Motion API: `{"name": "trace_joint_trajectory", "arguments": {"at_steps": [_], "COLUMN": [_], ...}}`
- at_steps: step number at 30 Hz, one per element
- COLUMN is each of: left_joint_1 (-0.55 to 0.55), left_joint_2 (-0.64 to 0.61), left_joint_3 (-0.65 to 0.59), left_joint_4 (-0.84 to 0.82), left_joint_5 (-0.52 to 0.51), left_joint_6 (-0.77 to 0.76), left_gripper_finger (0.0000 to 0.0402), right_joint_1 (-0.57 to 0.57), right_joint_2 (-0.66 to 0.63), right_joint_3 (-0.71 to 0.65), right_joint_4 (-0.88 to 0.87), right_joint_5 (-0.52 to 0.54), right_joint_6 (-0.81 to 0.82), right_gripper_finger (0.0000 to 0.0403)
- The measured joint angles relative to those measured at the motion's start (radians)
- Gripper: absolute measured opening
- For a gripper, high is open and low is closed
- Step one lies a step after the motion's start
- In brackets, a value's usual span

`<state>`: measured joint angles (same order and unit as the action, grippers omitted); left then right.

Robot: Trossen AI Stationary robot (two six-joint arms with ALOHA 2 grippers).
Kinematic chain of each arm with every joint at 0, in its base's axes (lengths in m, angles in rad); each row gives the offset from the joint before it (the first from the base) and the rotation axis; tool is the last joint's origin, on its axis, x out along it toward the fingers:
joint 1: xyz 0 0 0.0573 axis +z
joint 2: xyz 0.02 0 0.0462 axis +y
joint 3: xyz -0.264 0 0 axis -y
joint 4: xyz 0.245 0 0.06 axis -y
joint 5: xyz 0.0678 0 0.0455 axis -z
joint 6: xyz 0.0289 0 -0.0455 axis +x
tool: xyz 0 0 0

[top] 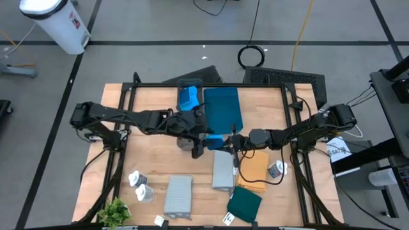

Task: Pick & Place Kitchen Items
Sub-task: Put the blue sponge into the top black bin

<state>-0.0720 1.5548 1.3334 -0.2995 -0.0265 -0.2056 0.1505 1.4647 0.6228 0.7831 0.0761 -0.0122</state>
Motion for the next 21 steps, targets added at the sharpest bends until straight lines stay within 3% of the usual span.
{"name": "trace_joint_trajectory", "arguments": {"at_steps": [8,18,21], "left_joint_1": [0.005,0.005,0.005], "left_joint_2": [0.014,0.017,0.015], "left_joint_3": [-0.002,-0.003,-0.003], "left_joint_4": [0.001,-0.009,-0.006], "left_joint_5": [0.0,0.005,0.005], "left_joint_6": [-0.001,0.019,0.042], "left_gripper_finger": [0.0193,0.0023,0.0015], "right_joint_1": [0.0,0.0,-0.003], "right_joint_2": [0.0,0.0,-0.001], "right_joint_3": [0.0,0.0,0.0], "right_joint_4": [0.001,-0.011,-0.013], "right_joint_5": [0.0,0.001,0.001], "right_joint_6": [0.0,0.01,0.042], "right_gripper_finger": [0.0,0.0007,0.0028]}}
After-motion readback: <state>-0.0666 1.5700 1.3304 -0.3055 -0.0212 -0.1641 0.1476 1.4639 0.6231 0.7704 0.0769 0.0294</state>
